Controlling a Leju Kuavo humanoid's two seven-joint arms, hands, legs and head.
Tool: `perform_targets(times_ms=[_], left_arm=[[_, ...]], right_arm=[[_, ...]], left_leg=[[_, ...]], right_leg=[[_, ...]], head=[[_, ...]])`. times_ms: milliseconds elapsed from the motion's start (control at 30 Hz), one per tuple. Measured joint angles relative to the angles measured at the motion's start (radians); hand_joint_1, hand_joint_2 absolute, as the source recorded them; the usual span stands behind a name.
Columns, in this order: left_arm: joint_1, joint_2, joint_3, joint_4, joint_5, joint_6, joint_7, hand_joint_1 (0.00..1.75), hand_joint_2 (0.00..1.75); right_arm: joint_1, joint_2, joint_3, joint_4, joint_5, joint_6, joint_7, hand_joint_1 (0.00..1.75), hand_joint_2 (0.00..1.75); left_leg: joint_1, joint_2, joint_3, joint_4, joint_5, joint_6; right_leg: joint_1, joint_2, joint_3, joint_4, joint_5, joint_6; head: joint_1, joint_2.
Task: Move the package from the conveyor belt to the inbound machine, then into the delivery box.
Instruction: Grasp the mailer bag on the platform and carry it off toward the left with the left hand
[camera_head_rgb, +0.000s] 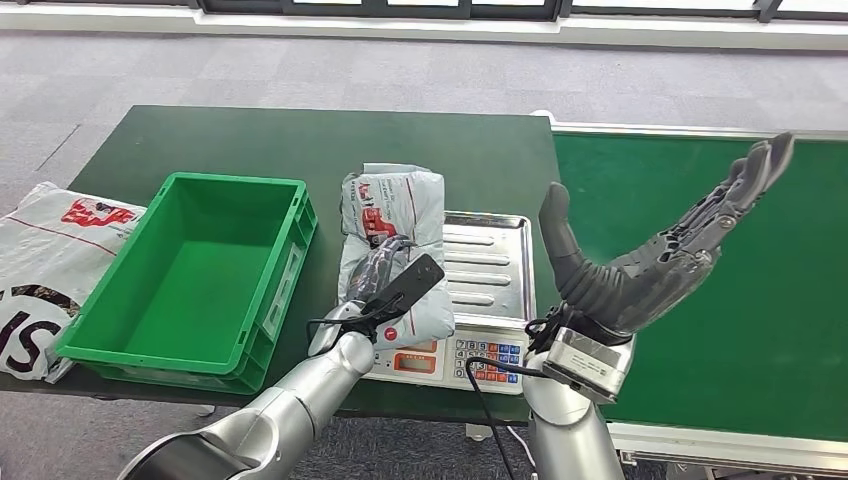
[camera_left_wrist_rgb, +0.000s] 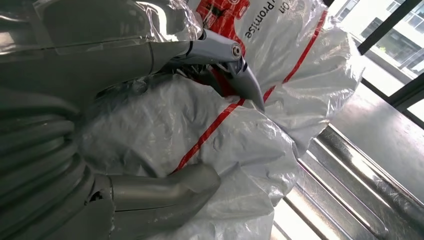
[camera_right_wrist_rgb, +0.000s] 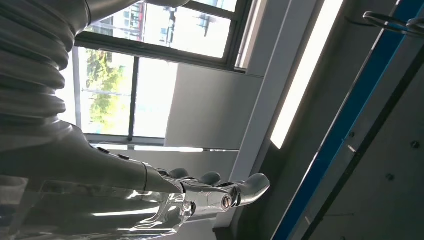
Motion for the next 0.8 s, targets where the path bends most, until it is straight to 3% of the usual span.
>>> perform_targets(times_ms=[567, 800], left_arm=[[-0.001, 0.001, 0.000, 0.001, -0.035, 0.029, -0.001, 1.75, 1.75], [0.004, 0.002, 0.002, 0.001, -0.069, 0.155, -0.016, 1.75, 1.75]], right_arm=[[-0.001, 0.000, 0.002, 0.011, 0.000, 0.000, 0.000, 0.00, 1.75], [-0.002, 0.000, 0.002, 0.011, 0.003, 0.000, 0.000, 0.00, 1.75]], left_leg=[[0.000, 0.000, 0.001, 0.000, 0.000, 0.000], [0.000, 0.000, 0.000, 0.000, 0.000, 0.000]], right_leg=[[0.000, 0.000, 0.001, 0.000, 0.000, 0.000], [0.000, 0.000, 0.000, 0.000, 0.000, 0.000]], head=[[0.000, 0.000], [0.000, 0.000]])
